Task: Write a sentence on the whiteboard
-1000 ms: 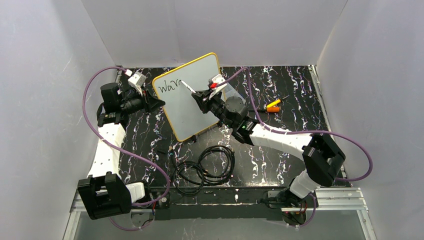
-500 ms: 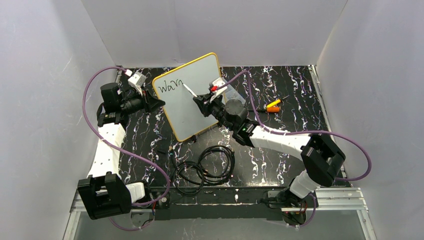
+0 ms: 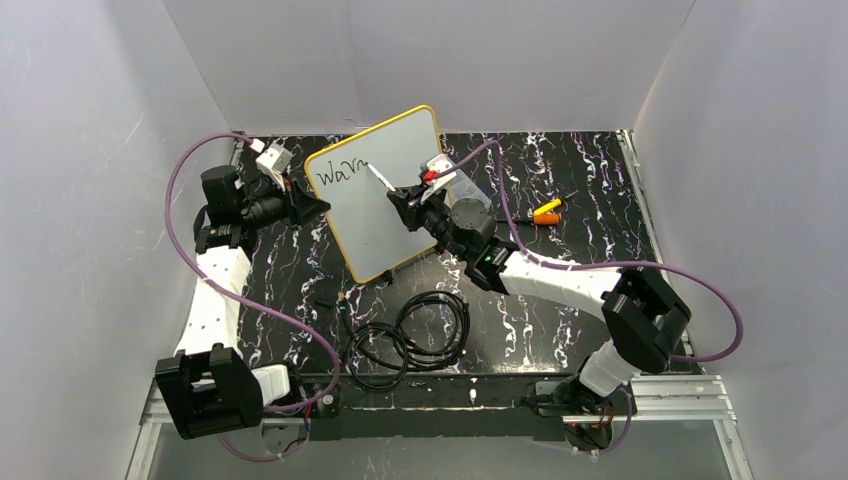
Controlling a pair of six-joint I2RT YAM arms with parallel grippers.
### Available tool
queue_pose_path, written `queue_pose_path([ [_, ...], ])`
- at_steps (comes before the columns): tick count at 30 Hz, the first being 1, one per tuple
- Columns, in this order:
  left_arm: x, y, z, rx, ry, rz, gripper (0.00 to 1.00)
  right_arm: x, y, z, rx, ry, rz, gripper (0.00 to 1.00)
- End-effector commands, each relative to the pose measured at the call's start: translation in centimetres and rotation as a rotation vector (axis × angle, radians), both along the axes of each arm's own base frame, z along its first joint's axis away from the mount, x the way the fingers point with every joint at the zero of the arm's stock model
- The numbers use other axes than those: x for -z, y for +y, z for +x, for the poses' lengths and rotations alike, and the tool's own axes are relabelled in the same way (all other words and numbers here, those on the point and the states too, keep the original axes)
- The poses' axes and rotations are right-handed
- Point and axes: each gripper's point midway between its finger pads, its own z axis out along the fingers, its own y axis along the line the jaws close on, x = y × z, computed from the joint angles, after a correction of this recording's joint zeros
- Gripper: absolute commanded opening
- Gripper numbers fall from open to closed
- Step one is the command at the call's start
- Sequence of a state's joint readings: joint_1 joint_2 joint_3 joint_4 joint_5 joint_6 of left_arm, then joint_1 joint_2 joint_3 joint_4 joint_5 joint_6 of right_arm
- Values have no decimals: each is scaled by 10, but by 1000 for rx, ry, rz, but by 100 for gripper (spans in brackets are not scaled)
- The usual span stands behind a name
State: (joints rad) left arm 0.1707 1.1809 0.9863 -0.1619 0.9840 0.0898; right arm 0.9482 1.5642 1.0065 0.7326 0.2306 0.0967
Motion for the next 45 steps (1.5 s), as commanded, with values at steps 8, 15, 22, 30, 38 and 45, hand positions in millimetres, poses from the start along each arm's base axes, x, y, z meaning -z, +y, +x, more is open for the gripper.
queue_pose_path([
  [8,7,-7,-14,34,59,-17,0,-37,-6,19,82,-65,73,1],
  [15,7,-7,-14,34,58,-17,0,-23,-9,18,92,-39,50,1],
  [22,7,-7,-14,36,59,-18,0,-3,-11,14,80,2,33,1],
  [30,6,-7,-14,35,57,-17,0,6,-13,11,77,20,23,1],
  [38,6,-7,-14,33,56,-16,0,3,-18,8,76,20,29,1],
  [45,7,-7,-14,34,57,-16,0,-28,-26,-5,42,-41,89,1],
])
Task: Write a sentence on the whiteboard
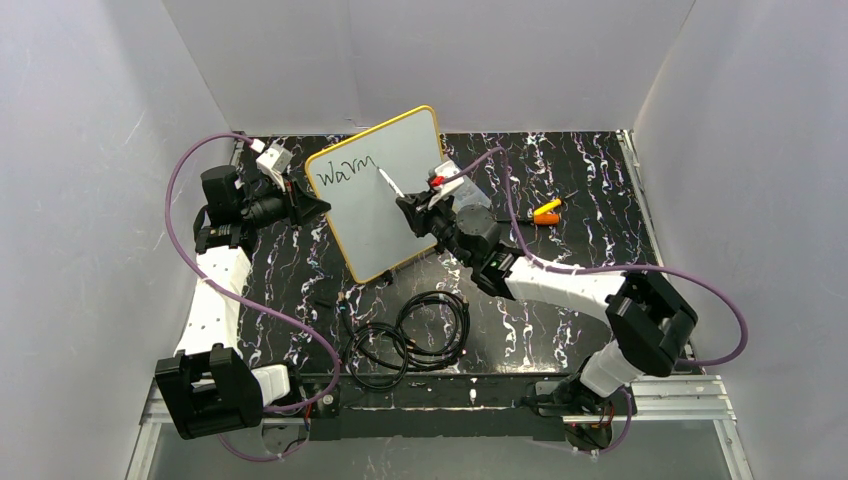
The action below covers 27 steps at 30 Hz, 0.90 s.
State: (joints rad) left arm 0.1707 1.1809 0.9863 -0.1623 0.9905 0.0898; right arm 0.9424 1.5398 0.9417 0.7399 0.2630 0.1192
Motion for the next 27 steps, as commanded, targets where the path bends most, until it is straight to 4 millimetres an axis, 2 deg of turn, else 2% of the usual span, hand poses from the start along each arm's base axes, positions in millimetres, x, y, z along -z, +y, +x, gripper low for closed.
queue_pose_path([
  [1,7,-7,-14,30,55,-13,0,-50,-14,-5,9,-88,100,1],
  [6,7,-6,-14,28,57,-14,0,-56,-12,0,26,-106,84,1],
  [20,7,-6,-13,29,56,-14,0,-49,6,9,6,-102,46,1],
  [27,7,-7,-14,29,57,-14,0,-43,5,17,39,-84,32,1],
])
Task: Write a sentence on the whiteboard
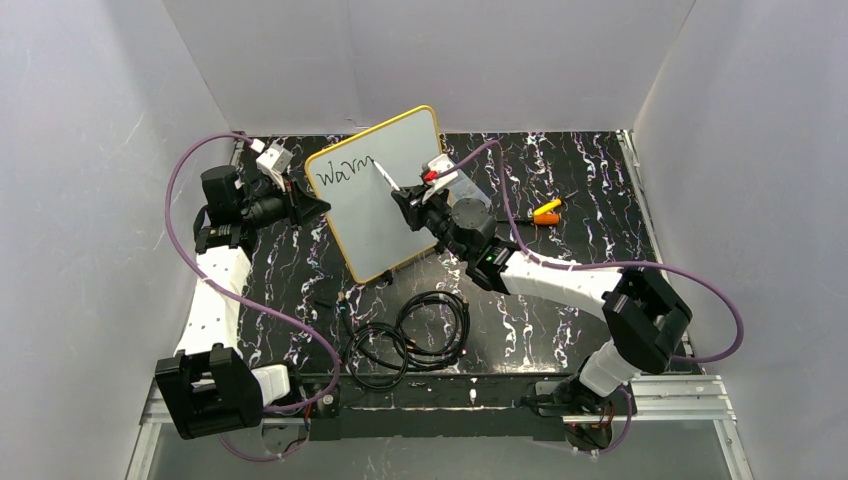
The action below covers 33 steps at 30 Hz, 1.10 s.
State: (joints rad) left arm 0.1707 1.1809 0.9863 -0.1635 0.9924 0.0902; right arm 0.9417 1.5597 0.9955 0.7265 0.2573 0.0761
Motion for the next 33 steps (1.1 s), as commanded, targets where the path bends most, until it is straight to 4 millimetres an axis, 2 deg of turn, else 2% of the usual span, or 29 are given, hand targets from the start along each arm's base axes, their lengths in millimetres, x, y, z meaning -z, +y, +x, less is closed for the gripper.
queue_pose_path([
  [1,7,-6,-13,28,55,-13,0,-30,-3,12,50,-41,50,1],
  [7,6,-6,-13,28,54,-13,0,-30,-13,19,106,-33,60,1],
  [15,7,-6,-13,27,56,-13,0,-30,-16,22,117,-28,65,1],
  [27,6,-6,-13,28,56,-14,0,-58,-16,6,43,-95,111,1],
  [33,7,-7,-13,30,58,-15,0,-62,-10,9,33,-114,100,1],
])
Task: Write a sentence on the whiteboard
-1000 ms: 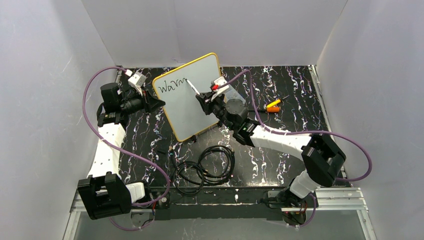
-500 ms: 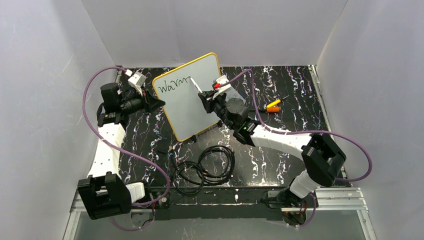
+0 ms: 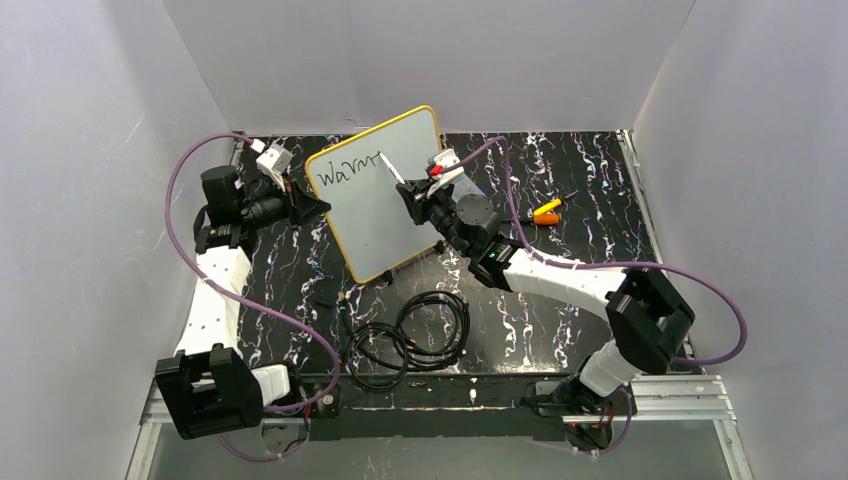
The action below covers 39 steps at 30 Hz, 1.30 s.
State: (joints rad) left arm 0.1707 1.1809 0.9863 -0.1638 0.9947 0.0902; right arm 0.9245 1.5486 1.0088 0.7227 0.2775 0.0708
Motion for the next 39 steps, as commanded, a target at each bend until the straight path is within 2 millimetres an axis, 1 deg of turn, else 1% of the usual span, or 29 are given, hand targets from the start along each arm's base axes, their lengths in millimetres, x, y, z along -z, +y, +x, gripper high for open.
queue_pose_path([
  [1,7,-6,-13,27,58,-14,0,-51,0,1,-3,-102,80,1],
  [6,7,-6,-12,26,58,-14,0,-48,3,4,-3,-101,65,1],
  [11,7,-6,-12,26,60,-14,0,-51,2,1,-10,-108,72,1],
  [15,7,-6,-12,27,61,-15,0,-45,6,4,-13,-96,49,1],
  [25,8,-6,-12,27,61,-15,0,-22,8,9,2,-47,-3,1],
  [34,7,-7,-13,29,60,-16,0,10,2,0,-12,32,-16,1],
  [39,7,-7,-13,29,58,-15,0,19,0,-3,-15,52,-24,1],
])
